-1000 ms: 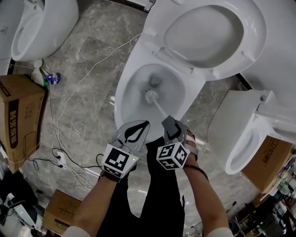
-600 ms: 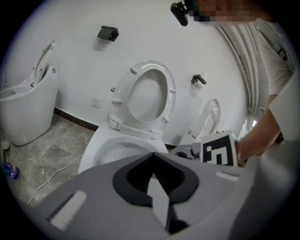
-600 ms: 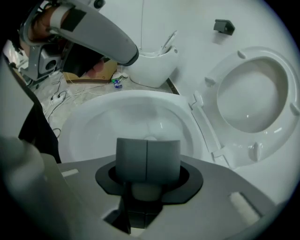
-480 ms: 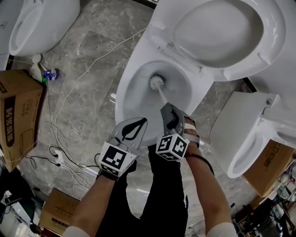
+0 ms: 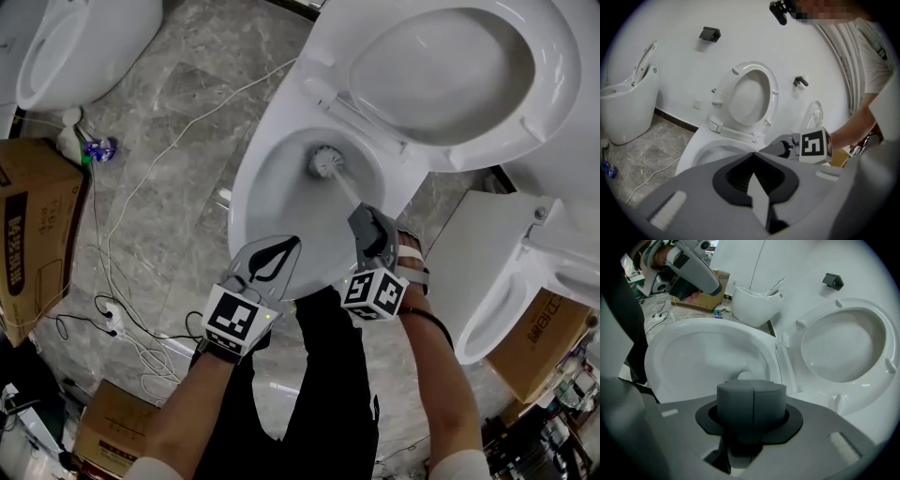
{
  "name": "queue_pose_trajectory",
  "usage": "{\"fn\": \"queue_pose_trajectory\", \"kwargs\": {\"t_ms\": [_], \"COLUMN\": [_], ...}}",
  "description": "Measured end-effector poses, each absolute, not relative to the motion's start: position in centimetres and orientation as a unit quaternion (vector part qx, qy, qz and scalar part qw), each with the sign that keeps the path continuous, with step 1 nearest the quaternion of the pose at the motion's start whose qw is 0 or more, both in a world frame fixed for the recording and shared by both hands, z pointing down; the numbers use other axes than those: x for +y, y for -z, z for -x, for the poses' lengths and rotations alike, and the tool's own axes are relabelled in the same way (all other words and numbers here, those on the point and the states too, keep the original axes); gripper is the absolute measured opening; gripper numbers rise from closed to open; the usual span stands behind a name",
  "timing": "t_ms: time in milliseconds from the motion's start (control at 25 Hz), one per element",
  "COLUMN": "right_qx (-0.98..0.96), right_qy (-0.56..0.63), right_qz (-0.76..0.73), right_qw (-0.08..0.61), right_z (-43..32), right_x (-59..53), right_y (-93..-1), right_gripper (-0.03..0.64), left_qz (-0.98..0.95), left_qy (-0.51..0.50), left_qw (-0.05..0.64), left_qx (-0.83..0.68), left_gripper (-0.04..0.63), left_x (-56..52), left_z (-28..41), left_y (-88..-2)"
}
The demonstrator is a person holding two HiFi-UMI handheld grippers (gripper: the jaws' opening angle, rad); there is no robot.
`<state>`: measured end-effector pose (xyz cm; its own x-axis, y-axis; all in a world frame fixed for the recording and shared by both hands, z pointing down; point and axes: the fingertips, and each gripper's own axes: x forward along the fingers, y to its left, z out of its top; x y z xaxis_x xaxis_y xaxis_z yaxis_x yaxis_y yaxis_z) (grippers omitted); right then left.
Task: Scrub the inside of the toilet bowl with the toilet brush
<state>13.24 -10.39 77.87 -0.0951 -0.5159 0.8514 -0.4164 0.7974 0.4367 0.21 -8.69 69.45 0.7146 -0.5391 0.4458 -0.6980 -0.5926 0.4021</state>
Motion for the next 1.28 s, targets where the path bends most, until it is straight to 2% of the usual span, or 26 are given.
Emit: {"fn": "queue_pose_trajectory", "kwargs": {"t_ms": [480,760,960,1280], "right_qx": [-0.701,-0.716,-0.707,-0.671], "right_qy": [-0.043,-0.139,-0.215,-0.208], "right_qz": [-0.323,-0.321,-0.371,-0.411], "right_qw": [0.634,0.604,0.563,0.581], "right_z": [-14.5,-10.1,-7.9,-7.4], "right_x": [-5.5,-2.1,-2.7,-5.6], "right_y": [-77.4,-77.9,-78.6,-82.4], "right_gripper": [0.164,0.164,0.164,0.164], "left_qz": [-0.880,-0.880,-0.876,-0.879], "left_qy": [-0.143,-0.148,-0.151,-0.151], "left_qw": [0.290,0.294,0.296,0.291], "left_qx": [-0.348,-0.343,-0.349,-0.346], "left_gripper": [0.006,0.006,0.006,0.006], "left_x": [-7.4,-6.2,-6.2,-7.4], "left_z": [0.1,0.9,1.7,1.1], "left_y": [-68.5,-68.1,-68.8,-70.3]}}
